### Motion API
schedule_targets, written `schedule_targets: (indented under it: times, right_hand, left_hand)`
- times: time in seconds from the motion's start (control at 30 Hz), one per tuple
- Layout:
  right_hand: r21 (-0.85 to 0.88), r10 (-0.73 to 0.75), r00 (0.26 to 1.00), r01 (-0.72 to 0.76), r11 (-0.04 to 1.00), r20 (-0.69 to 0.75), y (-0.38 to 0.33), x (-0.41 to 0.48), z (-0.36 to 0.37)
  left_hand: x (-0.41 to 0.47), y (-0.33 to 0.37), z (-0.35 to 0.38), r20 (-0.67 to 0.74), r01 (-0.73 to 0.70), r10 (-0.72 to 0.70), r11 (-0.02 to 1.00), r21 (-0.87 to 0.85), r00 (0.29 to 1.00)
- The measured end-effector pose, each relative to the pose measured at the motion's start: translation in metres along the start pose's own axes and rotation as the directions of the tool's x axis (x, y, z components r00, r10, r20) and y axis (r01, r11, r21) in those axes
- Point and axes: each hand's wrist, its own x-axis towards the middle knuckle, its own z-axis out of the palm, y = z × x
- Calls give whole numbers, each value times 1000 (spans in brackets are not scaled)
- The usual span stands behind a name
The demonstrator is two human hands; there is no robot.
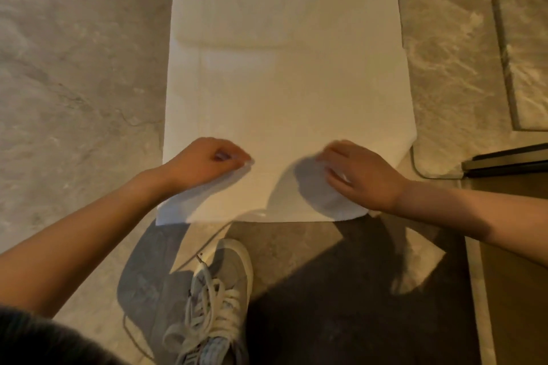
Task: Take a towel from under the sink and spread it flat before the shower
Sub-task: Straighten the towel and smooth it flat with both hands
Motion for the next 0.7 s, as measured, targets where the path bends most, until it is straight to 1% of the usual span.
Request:
schedule_targets:
  times: [0.03,0.07,0.13,0.17,0.2,0.27,0.33,0.4,0.53,0.7]
  right_hand:
    - [19,70,994,-69,997,-87,-8,19,5]
    - [26,141,980,-139,990,-141,-17,38,12]
    - [24,261,950,-261,965,-172,-33,69,30]
    - [19,308,934,-310,951,-180,-40,79,41]
    - [9,337,920,-342,940,-199,-45,86,53]
    - [-16,361,901,-376,926,-242,-51,90,74]
    - [-13,409,876,-426,905,-254,-47,86,87]
    - [-10,466,846,-485,875,-261,-34,76,92]
    - [-23,514,806,-543,839,-292,-6,41,92]
    - [35,637,671,-677,735,-380,4,14,91]
  left_hand:
    - [7,2,3,-110,-42,52,995,89,993]
    - [14,4,8,-169,-57,96,973,224,981]
    - [28,5,23,-183,-24,139,853,521,973]
    - [33,3,32,-172,-5,141,787,617,975]
    - [37,-1,40,-161,11,134,737,675,978]
    - [39,-13,51,-152,32,114,689,724,982]
    - [38,-24,57,-150,44,101,672,739,984]
    - [36,-33,59,-145,41,100,669,742,984]
    - [37,-40,60,-141,16,131,674,738,981]
    - [40,-43,61,-150,14,143,675,737,978]
